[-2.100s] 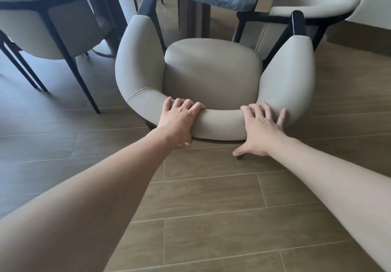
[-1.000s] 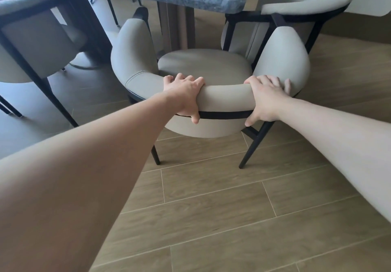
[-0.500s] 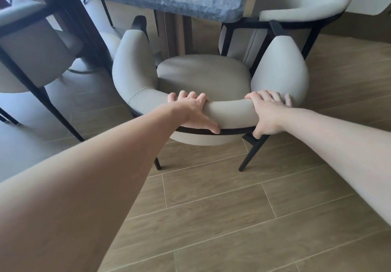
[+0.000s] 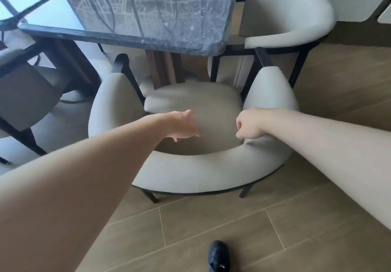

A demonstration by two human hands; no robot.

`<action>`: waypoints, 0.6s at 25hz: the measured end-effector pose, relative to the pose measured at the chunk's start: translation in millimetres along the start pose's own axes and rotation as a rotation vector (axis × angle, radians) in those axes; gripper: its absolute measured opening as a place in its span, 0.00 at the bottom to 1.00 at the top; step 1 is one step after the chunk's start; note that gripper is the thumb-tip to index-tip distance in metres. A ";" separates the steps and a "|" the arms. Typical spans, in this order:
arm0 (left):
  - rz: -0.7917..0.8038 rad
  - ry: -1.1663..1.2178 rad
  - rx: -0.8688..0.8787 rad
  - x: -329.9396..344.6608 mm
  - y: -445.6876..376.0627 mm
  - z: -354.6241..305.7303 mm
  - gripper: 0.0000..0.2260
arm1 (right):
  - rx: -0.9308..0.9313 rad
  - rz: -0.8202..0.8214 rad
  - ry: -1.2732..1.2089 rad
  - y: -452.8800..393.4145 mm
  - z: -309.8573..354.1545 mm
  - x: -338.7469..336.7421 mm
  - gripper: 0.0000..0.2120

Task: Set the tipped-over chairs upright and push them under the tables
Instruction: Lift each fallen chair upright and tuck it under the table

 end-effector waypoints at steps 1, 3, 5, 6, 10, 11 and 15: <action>-0.009 -0.001 0.010 -9.2 -12.4 -7.9 0.23 | 0.001 -0.012 -0.007 -12.6 -4.9 -7.6 0.15; -0.015 0.057 0.026 -26.5 -44.0 -23.3 0.23 | 0.013 -0.030 -0.055 -39.3 -22.1 -20.4 0.14; 0.027 0.030 0.026 -35.2 -63.8 -26.3 0.23 | 0.020 -0.026 -0.044 -63.1 -38.5 -26.1 0.14; 0.067 -0.026 0.009 -36.1 -70.0 -21.0 0.23 | 0.027 -0.019 -0.042 -72.2 -46.0 -27.4 0.13; 0.105 -0.266 -0.109 -50.3 -99.0 16.6 0.26 | 0.074 -0.022 -0.075 -106.9 -66.6 -39.1 0.08; 0.108 -0.309 -0.131 -51.9 -103.8 25.0 0.25 | 0.082 -0.029 -0.060 -115.4 -66.5 -41.7 0.09; 0.141 -0.576 -0.143 -47.6 -121.3 51.0 0.23 | 0.120 -0.008 0.009 -139.1 -55.4 -43.8 0.14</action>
Point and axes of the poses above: each hand's wrist, its own y-axis away from the middle knuckle, its own x-axis out of the palm, z = x × y, the point moved 4 cm from there along -y, towards the middle knuckle, and after that the axes turned 5 degrees about -x, right-handed, at the moved point
